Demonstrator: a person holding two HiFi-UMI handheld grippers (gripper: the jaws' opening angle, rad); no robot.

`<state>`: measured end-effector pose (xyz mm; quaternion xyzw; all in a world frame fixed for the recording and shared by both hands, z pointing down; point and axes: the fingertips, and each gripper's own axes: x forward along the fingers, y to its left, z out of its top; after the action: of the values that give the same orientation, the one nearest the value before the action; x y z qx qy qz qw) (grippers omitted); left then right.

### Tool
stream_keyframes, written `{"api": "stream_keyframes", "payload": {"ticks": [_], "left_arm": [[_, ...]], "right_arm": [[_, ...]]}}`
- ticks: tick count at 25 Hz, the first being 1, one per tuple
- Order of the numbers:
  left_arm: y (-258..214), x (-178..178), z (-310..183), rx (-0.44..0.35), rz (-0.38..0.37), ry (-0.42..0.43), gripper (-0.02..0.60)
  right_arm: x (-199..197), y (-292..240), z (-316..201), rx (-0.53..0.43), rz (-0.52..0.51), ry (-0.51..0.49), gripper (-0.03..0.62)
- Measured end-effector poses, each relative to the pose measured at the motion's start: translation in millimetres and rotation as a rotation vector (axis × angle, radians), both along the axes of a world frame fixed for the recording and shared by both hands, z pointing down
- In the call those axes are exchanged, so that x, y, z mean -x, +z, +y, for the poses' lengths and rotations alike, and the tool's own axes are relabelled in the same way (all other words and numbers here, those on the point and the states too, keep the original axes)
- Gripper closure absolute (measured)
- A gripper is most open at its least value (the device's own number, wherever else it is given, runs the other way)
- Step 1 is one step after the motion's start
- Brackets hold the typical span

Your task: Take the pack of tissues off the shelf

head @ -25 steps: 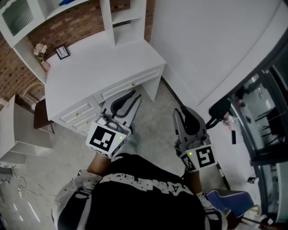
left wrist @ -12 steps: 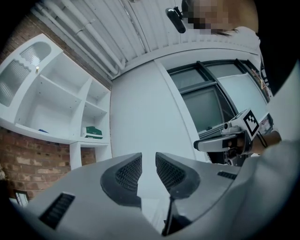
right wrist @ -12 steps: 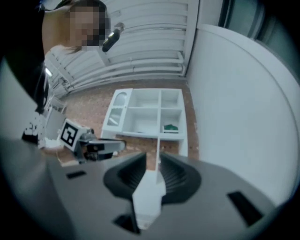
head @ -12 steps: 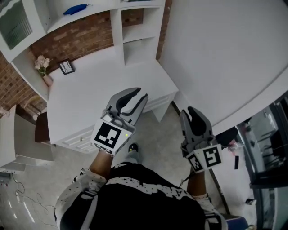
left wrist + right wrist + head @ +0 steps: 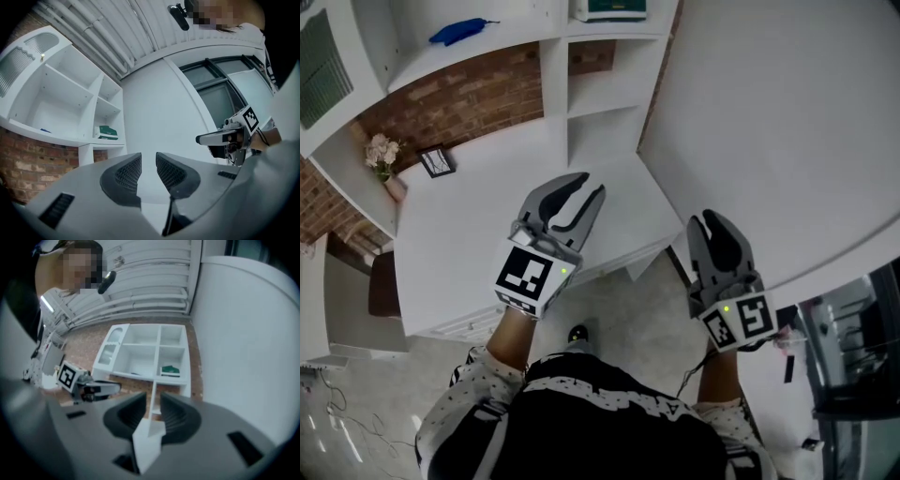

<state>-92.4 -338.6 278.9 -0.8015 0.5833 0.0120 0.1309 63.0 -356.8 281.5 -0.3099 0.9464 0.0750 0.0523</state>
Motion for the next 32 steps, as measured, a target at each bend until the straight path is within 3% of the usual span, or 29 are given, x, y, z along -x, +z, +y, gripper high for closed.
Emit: {"api": "stream_keyframes", "payload": {"ticks": [14, 32], "left_arm": [[-51.4, 92.6, -85.0, -0.076, -0.081, -0.084, 0.425], [-84.9, 131.9, -156.7, -0.074, -0.12, -0.15, 0.416]], "right_arm": [[80.8, -54.7, -103.4, -0.087, -0.034, -0.041, 0.488], [129.3, -87.0, -193.6, -0.038, -0.099, -0.168, 0.476]]}}
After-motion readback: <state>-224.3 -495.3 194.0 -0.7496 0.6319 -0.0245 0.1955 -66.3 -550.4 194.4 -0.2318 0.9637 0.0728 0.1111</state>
